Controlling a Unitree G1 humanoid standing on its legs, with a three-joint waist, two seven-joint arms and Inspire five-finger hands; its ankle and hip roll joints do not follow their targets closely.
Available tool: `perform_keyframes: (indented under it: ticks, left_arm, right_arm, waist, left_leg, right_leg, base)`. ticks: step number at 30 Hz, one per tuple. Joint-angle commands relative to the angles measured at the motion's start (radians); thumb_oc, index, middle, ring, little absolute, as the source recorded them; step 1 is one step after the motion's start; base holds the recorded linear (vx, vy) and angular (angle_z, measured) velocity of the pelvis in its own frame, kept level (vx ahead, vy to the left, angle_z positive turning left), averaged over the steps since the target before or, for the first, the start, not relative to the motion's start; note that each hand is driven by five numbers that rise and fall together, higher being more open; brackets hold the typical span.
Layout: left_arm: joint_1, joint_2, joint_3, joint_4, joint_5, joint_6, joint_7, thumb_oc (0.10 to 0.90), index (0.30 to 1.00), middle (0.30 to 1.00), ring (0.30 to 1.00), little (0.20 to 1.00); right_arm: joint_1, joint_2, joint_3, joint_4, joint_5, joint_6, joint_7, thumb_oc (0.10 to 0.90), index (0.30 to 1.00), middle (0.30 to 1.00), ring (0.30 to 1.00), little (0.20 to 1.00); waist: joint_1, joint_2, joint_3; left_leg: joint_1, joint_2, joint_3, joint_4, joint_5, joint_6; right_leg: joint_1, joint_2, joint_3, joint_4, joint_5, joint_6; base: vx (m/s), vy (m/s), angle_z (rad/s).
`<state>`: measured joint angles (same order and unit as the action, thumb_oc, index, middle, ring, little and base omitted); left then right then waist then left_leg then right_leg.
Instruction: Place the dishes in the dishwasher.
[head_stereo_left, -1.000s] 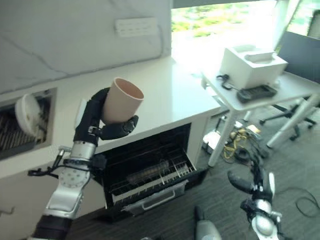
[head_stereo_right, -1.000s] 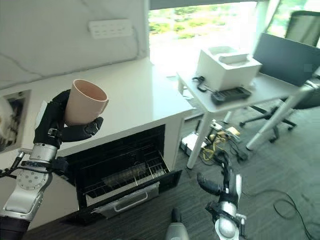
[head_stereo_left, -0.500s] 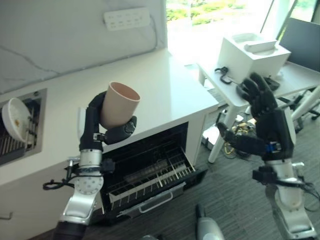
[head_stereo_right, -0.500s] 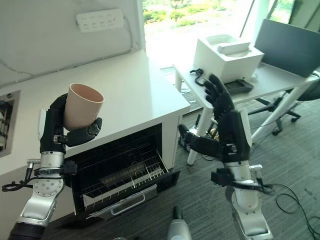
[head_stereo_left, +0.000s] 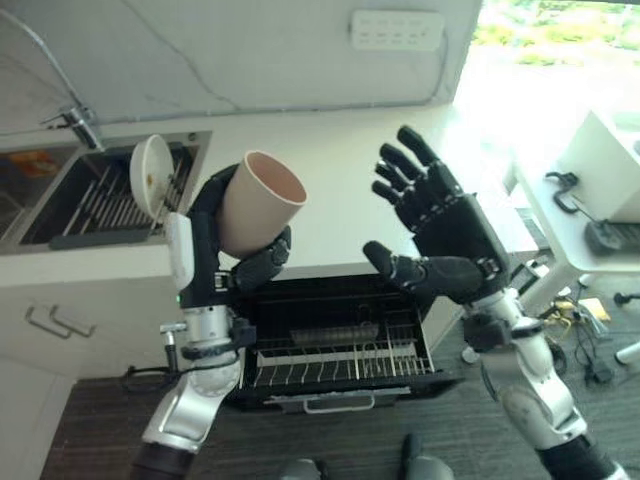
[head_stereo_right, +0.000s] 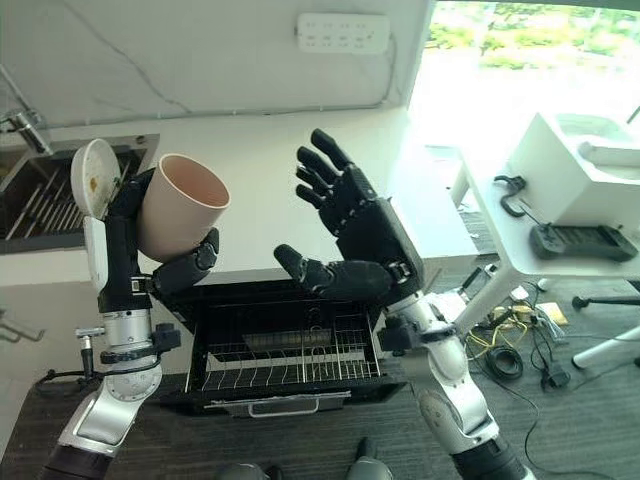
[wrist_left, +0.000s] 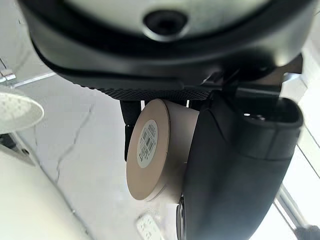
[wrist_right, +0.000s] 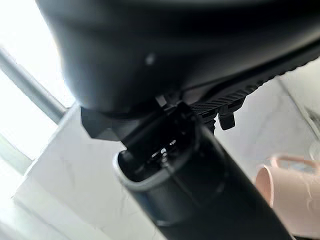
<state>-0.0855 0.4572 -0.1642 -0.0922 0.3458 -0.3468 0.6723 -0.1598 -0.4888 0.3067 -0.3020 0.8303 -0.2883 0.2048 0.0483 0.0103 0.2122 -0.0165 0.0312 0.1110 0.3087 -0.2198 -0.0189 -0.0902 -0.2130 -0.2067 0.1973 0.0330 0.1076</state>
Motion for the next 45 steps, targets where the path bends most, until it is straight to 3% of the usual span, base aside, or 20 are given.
perform_keyframes:
  ticks: [1, 10, 15, 23, 31, 45]
  left_arm:
    - [-0.115, 0.039, 0.0, -0.071, 0.08, -0.126, 0.152, 0.4, 0.3, 0.3, 0.3, 0.3]
    - [-0.153, 0.018, -0.058, -0.006, 0.217, -0.175, 0.332, 0.4, 0.3, 0.3, 0.3, 0.3]
    - [-0.178, 0.002, -0.087, 0.039, 0.239, -0.167, 0.406, 0.4, 0.3, 0.3, 0.3, 0.3]
    - [-0.197, -0.044, -0.122, 0.091, 0.228, -0.153, 0.415, 0.4, 0.3, 0.3, 0.3, 0.3]
    - [-0.205, -0.059, -0.149, 0.147, 0.235, -0.141, 0.413, 0.4, 0.3, 0.3, 0.3, 0.3]
    - [-0.195, -0.06, -0.178, 0.189, 0.25, -0.126, 0.404, 0.4, 0.3, 0.3, 0.3, 0.3]
  right_arm:
    - [-0.073, 0.03, -0.005, -0.077, 0.072, -0.026, 0.014, 0.8, 0.9, 0.9, 0.9, 0.9]
    - [-0.146, 0.097, 0.111, -0.014, 0.168, 0.045, -0.027, 0.8, 0.9, 0.9, 0.9, 0.9]
    - [-0.197, 0.136, 0.158, 0.03, 0.16, 0.037, -0.086, 0.8, 0.9, 0.9, 0.9, 0.9]
    - [-0.347, 0.213, 0.192, 0.074, 0.204, 0.088, -0.21, 0.8, 0.9, 0.9, 0.9, 0.9]
    - [-0.436, 0.24, 0.207, 0.093, 0.213, 0.07, -0.288, 0.8, 0.9, 0.9, 0.9, 0.9]
    - [-0.463, 0.251, 0.227, 0.082, 0.232, 0.145, -0.251, 0.8, 0.9, 0.9, 0.9, 0.9]
  waist:
    - [-0.009, -0.019, -0.103]
    - [0.025, -0.023, -0.109]
    - [0.042, -0.022, -0.111]
    - [0.083, -0.025, -0.112]
    - [0.102, -0.033, -0.112]
    - [0.114, -0.037, -0.11]
  left_leg:
    - [-0.001, 0.05, 0.013, -0.009, -0.017, -0.018]
    - [-0.009, 0.064, -0.006, -0.009, -0.001, -0.031]
    - [-0.006, 0.062, -0.023, -0.009, 0.003, -0.033]
    - [-0.003, 0.057, -0.036, -0.009, 0.006, -0.031]
    - [-0.004, 0.052, -0.04, -0.009, 0.005, -0.027]
    - [-0.009, 0.047, -0.045, -0.009, 0.004, -0.021]
  right_leg:
    - [0.016, -0.012, 0.02, 0.103, -0.192, 0.047]
    - [0.051, -0.016, -0.019, 0.103, -0.208, 0.032]
    - [0.066, -0.015, -0.028, 0.103, -0.213, 0.025]
    - [0.084, -0.017, -0.043, 0.103, -0.217, 0.016]
    - [0.084, -0.014, -0.038, 0.103, -0.216, 0.011]
    - [0.078, -0.009, -0.031, 0.103, -0.217, 0.009]
  base:
    - [0.09, -0.031, 0.46]
    - [0.06, -0.03, 0.23]
    - [0.05, -0.018, 0.15]
    - [0.06, -0.008, 0.08]
    - [0.0, 0.0, 0.0]
    - [0.0, 0.0, 0.0]
